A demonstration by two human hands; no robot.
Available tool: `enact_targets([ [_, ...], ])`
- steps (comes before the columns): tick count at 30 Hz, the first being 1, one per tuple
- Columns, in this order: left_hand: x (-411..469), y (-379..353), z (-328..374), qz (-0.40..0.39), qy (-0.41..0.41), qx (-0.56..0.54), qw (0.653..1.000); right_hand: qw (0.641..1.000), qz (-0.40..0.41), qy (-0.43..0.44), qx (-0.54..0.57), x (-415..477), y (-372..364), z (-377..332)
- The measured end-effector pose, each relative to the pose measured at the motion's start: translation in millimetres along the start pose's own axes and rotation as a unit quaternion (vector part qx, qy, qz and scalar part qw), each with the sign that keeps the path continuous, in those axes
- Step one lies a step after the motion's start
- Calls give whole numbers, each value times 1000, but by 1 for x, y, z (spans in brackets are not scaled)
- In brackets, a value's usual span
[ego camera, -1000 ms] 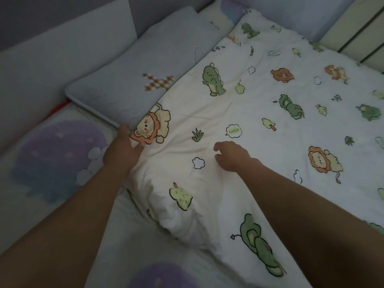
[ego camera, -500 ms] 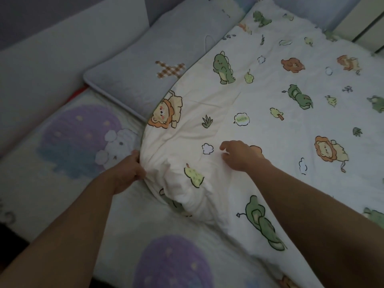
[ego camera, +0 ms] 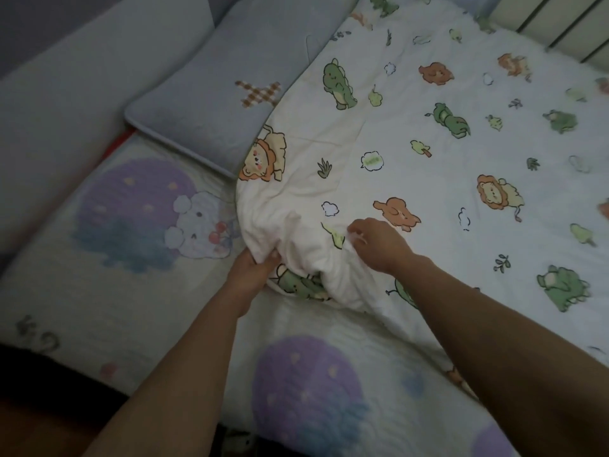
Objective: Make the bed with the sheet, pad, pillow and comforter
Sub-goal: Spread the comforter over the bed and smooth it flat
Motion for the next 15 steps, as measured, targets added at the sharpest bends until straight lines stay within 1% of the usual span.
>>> enact_targets([
  [4,-11,6,12,17,-24,-15,999,999,40,-8,25,-29,10,-14],
  [7,-13,22,22,38,-21,-14,999,995,92,-9,42,-54,19,-23],
  [11,-7,51,45,76,-9,-39,996,987,157,32,19,-90,31,-32],
  [13,-1,60,63,78,-15,-63,995,985,163,54,9,-107,33,-35],
  [15,5,61,81,77,-21,-82,993,990,123,64,6,-122,26,-37],
])
Point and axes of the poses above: each hand's wrist, its own x-axis towards the middle knuckle, its own y-axis out of the back of the hand, z = x × y, the point moved 4 cm from there along x, towards the middle knuckle, and after that the axes turned 15 degrees about z, right-handed, at the moved point
